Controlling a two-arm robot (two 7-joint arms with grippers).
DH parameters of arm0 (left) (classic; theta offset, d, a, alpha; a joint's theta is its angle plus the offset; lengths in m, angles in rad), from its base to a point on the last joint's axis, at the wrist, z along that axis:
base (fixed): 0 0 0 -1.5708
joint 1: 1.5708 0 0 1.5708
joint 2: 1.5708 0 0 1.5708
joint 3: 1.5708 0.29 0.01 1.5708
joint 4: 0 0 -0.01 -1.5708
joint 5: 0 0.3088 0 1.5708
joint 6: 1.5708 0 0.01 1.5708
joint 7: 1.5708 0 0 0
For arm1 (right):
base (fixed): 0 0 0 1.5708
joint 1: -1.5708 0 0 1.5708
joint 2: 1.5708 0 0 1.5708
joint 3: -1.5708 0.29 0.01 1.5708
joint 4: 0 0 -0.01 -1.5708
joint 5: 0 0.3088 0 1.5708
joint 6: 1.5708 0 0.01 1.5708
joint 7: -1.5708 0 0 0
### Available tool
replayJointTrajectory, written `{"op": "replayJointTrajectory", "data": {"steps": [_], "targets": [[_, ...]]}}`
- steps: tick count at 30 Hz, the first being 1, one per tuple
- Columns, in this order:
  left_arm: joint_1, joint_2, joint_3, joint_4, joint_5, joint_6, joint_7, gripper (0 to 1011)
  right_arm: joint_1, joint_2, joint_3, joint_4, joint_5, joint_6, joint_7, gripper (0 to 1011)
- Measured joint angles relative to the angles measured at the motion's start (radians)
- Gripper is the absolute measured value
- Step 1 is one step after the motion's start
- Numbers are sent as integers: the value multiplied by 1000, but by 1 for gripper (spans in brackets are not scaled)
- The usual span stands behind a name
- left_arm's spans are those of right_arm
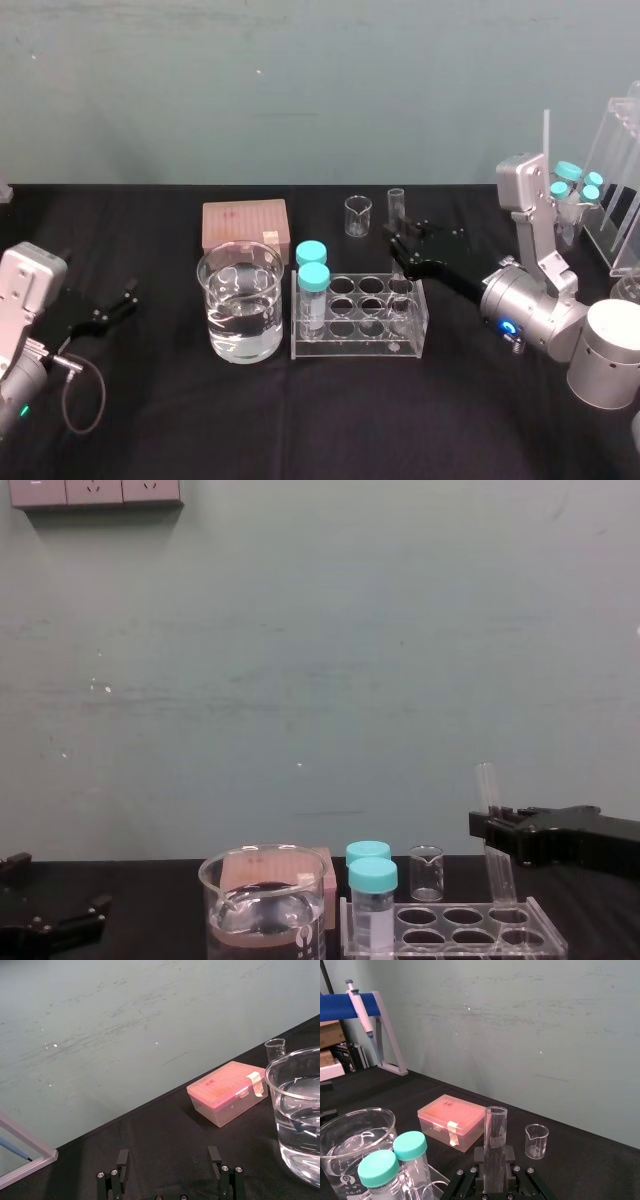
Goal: Hold the test tube with one hand and immerse one end into the beaker, then return it to the test tube rack.
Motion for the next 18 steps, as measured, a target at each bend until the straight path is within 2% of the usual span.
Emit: {"op": "replayJointTrajectory", "data": {"steps": [14, 18], "targets": [[0, 0, 0, 0, 0, 0, 0, 1000, 0, 0, 0, 0, -1, 0, 0, 235], [0, 0, 0, 0, 0, 0, 0, 1000, -8, -8, 12, 1, -11, -27, 7, 235]]}}
